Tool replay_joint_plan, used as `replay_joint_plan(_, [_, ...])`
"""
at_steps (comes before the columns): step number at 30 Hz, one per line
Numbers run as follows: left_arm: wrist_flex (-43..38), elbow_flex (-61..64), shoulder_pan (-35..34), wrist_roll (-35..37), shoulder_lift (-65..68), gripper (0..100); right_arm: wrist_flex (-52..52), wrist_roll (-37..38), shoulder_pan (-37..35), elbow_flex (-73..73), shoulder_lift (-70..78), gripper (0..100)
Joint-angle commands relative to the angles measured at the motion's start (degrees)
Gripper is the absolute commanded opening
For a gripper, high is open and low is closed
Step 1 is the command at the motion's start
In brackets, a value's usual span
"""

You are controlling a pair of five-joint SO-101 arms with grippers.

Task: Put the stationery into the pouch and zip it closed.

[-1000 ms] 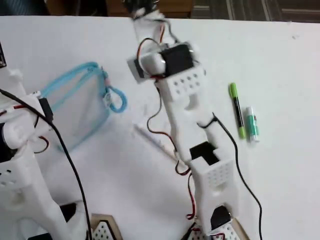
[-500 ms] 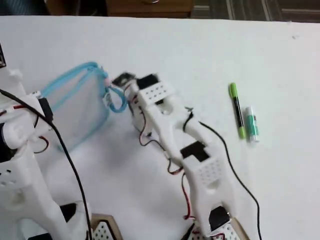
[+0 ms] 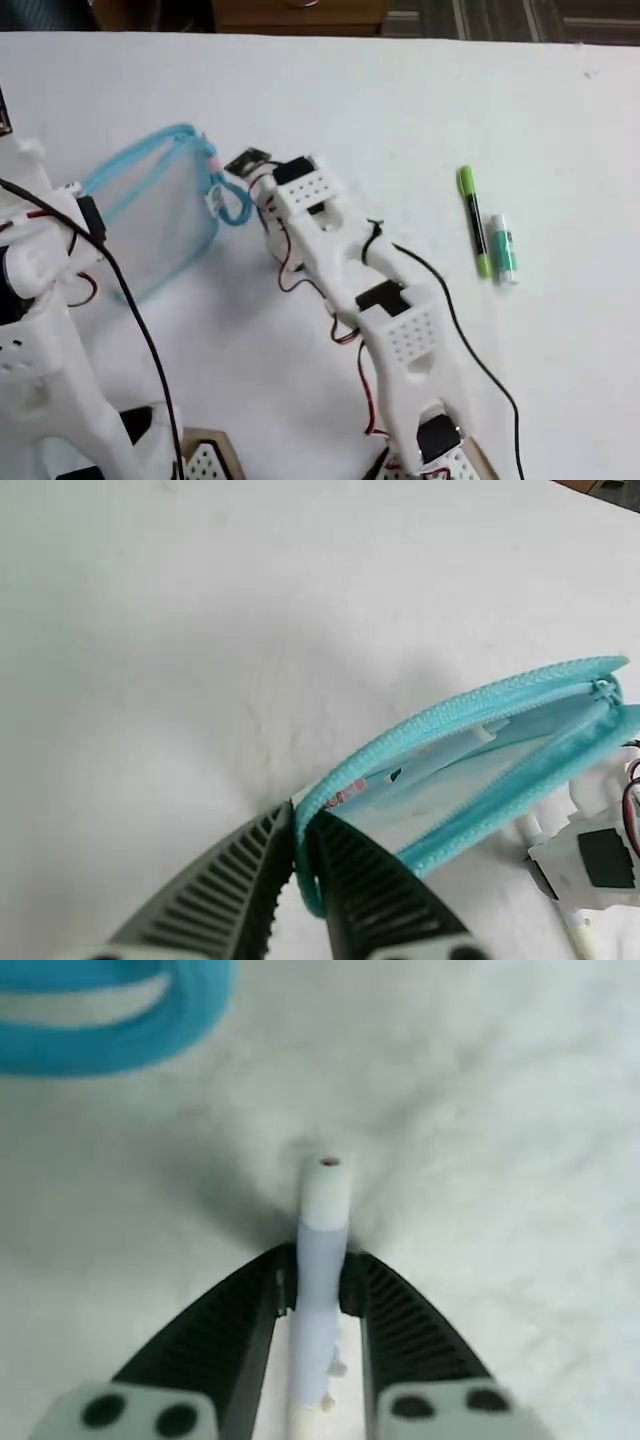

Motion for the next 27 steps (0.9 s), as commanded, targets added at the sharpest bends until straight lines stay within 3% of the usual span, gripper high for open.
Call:
replay_joint_plan(1, [-0.4, -0.7, -0.4, 0.2, 0.0, 2, 0.0, 0.5, 1.6, -0.7, -0.2, 1.5])
replay_joint_plan(9, [-0.3, -0.7, -0.4, 0.2, 0.0, 2, 3.6, 0.4, 8.3, -10.6, -4.4, 1.7])
replay_joint_plan(15, [-0.4, -0.7, -0.4, 0.2, 0.0, 2, 7.1, -0.5, 9.0, -21.5, -14.4, 1.7])
replay_joint_plan(20, [0.0, -0.8, -0.4, 0.2, 0.0, 2, 5.1, -13.9, 5.8, -33.4, -24.0, 1.7])
replay_joint_plan(27, [0.0, -0.8, -0.4, 0.2, 0.0, 2, -6.3, -35.3, -0.9, -47.7, -29.7, 1.7])
